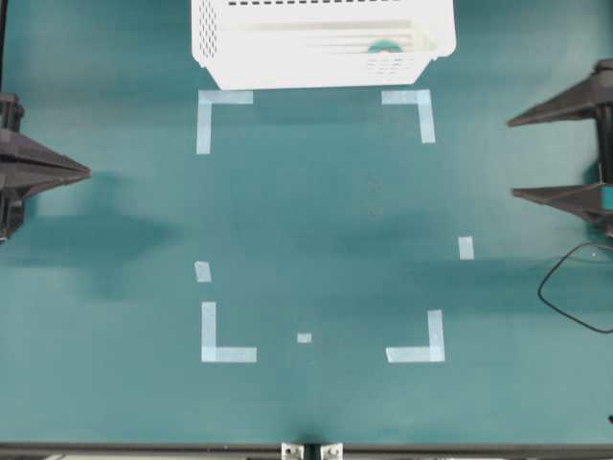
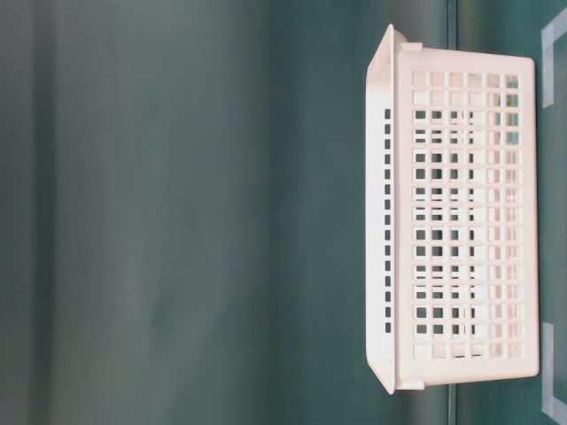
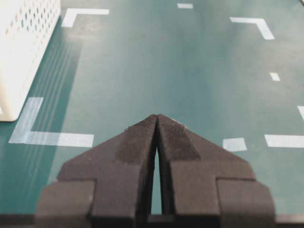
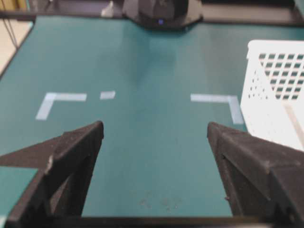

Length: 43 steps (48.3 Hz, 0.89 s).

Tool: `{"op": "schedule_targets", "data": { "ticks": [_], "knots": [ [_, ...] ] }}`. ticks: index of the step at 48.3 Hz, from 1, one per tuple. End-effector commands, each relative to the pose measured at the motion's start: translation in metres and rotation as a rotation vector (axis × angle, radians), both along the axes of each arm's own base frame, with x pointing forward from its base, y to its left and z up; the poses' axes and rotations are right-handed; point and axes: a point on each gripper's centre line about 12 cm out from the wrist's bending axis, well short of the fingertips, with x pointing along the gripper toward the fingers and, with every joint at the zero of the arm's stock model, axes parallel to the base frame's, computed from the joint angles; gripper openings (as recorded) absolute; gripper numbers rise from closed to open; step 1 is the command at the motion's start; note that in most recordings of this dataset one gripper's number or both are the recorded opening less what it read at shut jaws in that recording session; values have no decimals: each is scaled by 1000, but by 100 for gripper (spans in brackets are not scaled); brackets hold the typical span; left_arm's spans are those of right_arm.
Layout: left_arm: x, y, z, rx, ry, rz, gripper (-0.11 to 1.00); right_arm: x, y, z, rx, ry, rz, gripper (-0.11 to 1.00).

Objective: Put the tape into the white basket.

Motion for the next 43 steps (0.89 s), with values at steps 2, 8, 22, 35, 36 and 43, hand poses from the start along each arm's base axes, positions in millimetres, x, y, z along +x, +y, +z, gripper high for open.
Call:
{"op": "schedule_targets", "data": {
  "ticks": [2, 8, 22, 35, 36, 43],
  "knots": [
    [1, 0, 5, 3, -11, 3, -11, -12, 0, 3, 0, -46, 1, 93],
    [2, 0, 5, 3, -9, 3, -11, -22, -1, -9, -1, -31, -4, 93],
    [1, 0, 5, 3, -11, 3, -11, -28, -1, -33, -39, 17, 0, 93],
    [1, 0, 5, 3, -11, 3, -11, -32, -1, -52, -44, 53, 1, 93],
    [1, 0, 5, 3, -11, 3, -11, -33, -1, -54, -44, 58, 1, 93],
    [1, 0, 5, 5, -9, 2, -11, -37, -2, -75, -46, 118, 0, 93]
  ]
}}
